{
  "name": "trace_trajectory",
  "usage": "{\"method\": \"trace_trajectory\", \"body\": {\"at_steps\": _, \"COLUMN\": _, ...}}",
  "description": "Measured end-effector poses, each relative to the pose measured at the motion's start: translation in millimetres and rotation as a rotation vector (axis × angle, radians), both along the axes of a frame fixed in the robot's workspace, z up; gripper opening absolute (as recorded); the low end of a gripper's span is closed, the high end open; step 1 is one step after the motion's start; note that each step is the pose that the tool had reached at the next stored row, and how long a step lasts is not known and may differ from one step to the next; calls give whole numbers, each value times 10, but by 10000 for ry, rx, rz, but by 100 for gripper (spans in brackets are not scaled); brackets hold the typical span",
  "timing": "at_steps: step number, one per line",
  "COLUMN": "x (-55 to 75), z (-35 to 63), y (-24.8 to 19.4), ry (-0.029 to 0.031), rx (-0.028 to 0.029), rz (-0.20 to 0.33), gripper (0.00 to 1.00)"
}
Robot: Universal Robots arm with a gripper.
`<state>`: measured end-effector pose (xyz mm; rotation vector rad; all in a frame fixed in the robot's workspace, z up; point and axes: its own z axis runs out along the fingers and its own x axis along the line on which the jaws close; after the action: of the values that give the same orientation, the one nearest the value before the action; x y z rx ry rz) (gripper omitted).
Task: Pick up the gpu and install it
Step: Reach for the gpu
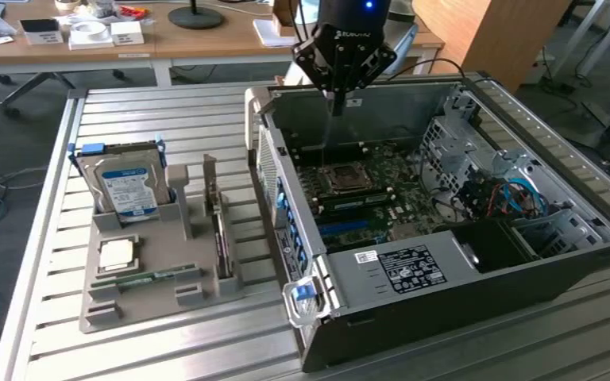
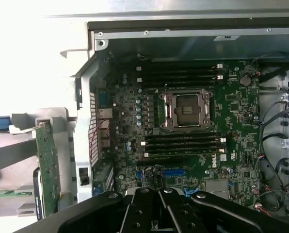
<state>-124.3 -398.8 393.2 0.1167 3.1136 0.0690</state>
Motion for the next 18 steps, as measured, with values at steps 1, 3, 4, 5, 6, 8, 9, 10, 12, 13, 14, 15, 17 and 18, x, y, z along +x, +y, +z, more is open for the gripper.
{"method": "trace_trajectory", "body": {"at_steps": 1, "x": -6, "z": 0, "y": 0, "ry": 1, "rx": -1, "rz": 1, "gripper": 11}}
{"method": "trace_trajectory", "body": {"at_steps": 3, "x": -21, "z": 0, "y": 0, "ry": 0, "rx": -1, "rz": 1, "gripper": 11}}
{"method": "trace_trajectory", "body": {"at_steps": 4, "x": -29, "z": 0, "y": 0, "ry": 0, "rx": 0, "rz": 1, "gripper": 11}}
{"method": "trace_trajectory", "body": {"at_steps": 5, "x": -40, "z": 1, "y": 0, "ry": 1, "rx": -2, "rz": 1, "gripper": 11}}
{"method": "trace_trajectory", "body": {"at_steps": 6, "x": -52, "z": 1, "y": 0, "ry": 1, "rx": -1, "rz": 0, "gripper": 11}}
{"method": "trace_trajectory", "body": {"at_steps": 8, "x": -77, "z": 1, "y": 0, "ry": 1, "rx": -1, "rz": 0, "gripper": 11}}
{"method": "trace_trajectory", "body": {"at_steps": 9, "x": -88, "z": 0, "y": 0, "ry": 1, "rx": -1, "rz": 1, "gripper": 11}}
{"method": "trace_trajectory", "body": {"at_steps": 10, "x": -99, "z": 1, "y": 0, "ry": 1, "rx": -2, "rz": 1, "gripper": 11}}
{"method": "trace_trajectory", "body": {"at_steps": 12, "x": -117, "z": 0, "y": 0, "ry": 0, "rx": 0, "rz": 1, "gripper": 11}}
{"method": "trace_trajectory", "body": {"at_steps": 13, "x": -124, "z": 0, "y": 0, "ry": 0, "rx": 0, "rz": 1, "gripper": 11}}
{"method": "trace_trajectory", "body": {"at_steps": 14, "x": -132, "z": 0, "y": 0, "ry": 0, "rx": -1, "rz": 2, "gripper": 11}}
{"method": "trace_trajectory", "body": {"at_steps": 15, "x": -139, "z": 0, "y": 0, "ry": 1, "rx": -1, "rz": 2, "gripper": 11}}
{"method": "trace_trajectory", "body": {"at_steps": 17, "x": -156, "z": 1, "y": 0, "ry": 0, "rx": -1, "rz": 1, "gripper": 11}}
{"method": "trace_trajectory", "body": {"at_steps": 18, "x": -164, "z": 0, "y": 0, "ry": 1, "rx": -1, "rz": 1, "gripper": 11}}
